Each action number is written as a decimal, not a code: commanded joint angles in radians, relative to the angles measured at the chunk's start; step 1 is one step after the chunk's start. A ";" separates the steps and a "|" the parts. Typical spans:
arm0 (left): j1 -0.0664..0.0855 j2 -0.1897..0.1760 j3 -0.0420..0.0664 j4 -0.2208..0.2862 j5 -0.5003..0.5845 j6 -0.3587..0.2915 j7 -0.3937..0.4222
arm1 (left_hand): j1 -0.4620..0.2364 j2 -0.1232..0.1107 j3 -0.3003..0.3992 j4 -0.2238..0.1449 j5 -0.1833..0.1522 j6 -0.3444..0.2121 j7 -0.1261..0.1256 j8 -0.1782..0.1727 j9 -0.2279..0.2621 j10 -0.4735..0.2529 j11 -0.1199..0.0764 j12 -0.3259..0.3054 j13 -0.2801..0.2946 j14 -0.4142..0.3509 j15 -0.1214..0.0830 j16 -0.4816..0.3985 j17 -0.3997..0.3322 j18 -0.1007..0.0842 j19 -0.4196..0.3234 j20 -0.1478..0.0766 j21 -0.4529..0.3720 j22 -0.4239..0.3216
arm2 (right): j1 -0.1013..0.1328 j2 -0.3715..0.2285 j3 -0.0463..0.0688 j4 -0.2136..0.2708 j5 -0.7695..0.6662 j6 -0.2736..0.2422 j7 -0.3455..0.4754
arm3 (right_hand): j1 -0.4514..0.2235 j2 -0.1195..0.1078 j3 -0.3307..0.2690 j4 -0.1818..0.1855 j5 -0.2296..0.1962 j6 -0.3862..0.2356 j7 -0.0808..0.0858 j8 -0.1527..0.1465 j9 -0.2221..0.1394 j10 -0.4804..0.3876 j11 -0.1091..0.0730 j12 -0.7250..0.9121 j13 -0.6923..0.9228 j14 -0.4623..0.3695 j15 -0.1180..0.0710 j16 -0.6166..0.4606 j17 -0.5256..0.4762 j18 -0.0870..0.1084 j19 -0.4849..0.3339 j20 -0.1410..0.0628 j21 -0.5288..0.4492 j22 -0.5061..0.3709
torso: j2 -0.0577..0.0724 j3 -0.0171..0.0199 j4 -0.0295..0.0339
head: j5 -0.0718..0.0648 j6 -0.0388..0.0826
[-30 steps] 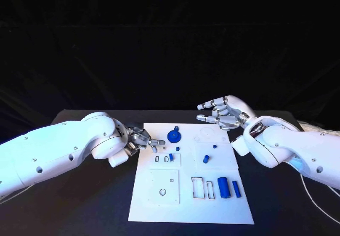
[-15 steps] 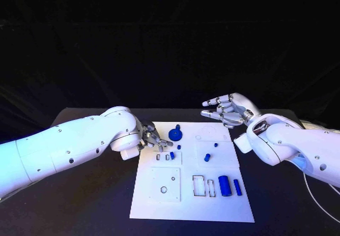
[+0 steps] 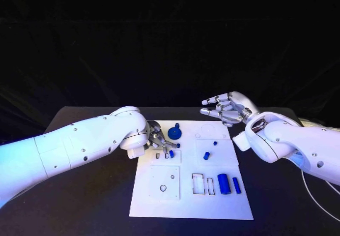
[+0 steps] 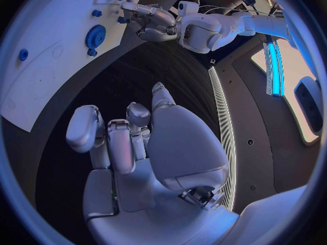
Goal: Assemble the parts on the task board
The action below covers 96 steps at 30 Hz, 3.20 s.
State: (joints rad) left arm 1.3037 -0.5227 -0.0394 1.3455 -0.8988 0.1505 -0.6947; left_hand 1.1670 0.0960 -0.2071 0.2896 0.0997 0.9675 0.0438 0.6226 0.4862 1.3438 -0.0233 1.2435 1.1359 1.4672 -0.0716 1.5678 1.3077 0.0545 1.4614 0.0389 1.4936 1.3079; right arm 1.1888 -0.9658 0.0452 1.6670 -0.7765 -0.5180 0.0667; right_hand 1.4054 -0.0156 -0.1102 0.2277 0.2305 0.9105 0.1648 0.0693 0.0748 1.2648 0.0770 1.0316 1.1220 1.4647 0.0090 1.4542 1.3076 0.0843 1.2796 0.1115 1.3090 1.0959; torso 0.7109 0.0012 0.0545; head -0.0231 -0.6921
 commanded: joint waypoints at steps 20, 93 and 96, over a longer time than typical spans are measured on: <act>-0.007 0.039 -0.001 -0.040 -0.030 0.063 -0.061 | 0.029 0.011 -0.010 -0.004 -0.002 -0.020 -0.002 0.024 0.031 0.007 -0.003 0.007 0.004 0.104 -0.010 0.003 0.263 -0.021 0.029 -0.007 0.006 0.115 | -0.001 0.008 0.000 -0.001 -0.013 0.012 -0.013 | 0.001 0.011 -0.008 0.000 0.008 0.009 -0.001 0.004 0.001 -0.010 -0.002 -0.009 -0.007 0.055 -0.009 -0.008 0.040 0.018 -0.011 -0.003 -0.008 -0.007 | -0.003 0.0008 0.0041 | -0.007 -0.012; -0.019 0.046 0.001 -0.031 -0.018 0.053 -0.036 | 0.275 -0.125 0.567 -0.138 0.037 -0.082 0.009 -0.048 0.096 -0.023 0.005 -0.056 -0.048 0.104 -0.004 0.003 0.263 -0.020 0.025 -0.002 0.002 0.121 | -0.005 0.018 -0.003 -0.003 -0.015 0.034 -0.017 | 0.005 0.016 -0.013 -0.001 0.023 0.015 -0.004 0.004 0.001 -0.007 -0.005 -0.008 -0.010 0.055 -0.011 -0.011 0.038 0.017 -0.010 -0.004 -0.010 -0.008 | -0.007 0.0025 0.0099 | -0.012 -0.028; -0.019 0.033 0.003 -0.015 -0.017 0.037 -0.032 | 0.210 -0.185 0.721 -0.152 0.032 -0.081 0.011 -0.038 0.122 -0.016 0.008 -0.054 -0.047 0.104 -0.003 0.003 0.263 -0.021 0.026 -0.001 0.002 0.124 | -0.006 0.018 -0.003 -0.004 -0.015 0.034 -0.016 | 0.006 0.017 -0.014 -0.002 0.025 0.015 -0.004 0.004 0.001 -0.007 -0.005 -0.008 -0.010 0.055 -0.012 -0.011 0.038 0.017 -0.009 -0.004 -0.010 -0.008 | -0.007 0.0028 0.0117 | -0.013 -0.028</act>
State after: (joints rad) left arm 1.2843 -0.4877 -0.0376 1.3233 -0.9233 0.2130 -0.6974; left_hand 1.3919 -0.0896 0.3545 0.2919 0.1325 0.8828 0.0558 0.5810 0.6076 1.3235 -0.0138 1.1882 1.0923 1.4619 -0.0803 1.5677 1.3077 0.0395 1.4665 0.0337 1.4976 1.3073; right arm 1.1839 -0.9487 0.0426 1.6628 -0.7816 -0.4998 0.0492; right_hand 1.4135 -0.0078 -0.1185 0.2247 0.2518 0.9197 0.1628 0.0692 0.0750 1.2615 0.0735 1.0276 1.1125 1.4684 0.0053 1.4483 1.3077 0.0843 1.2749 0.1092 1.3049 1.0894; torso 0.7038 0.0035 0.0644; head -0.0355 -0.7197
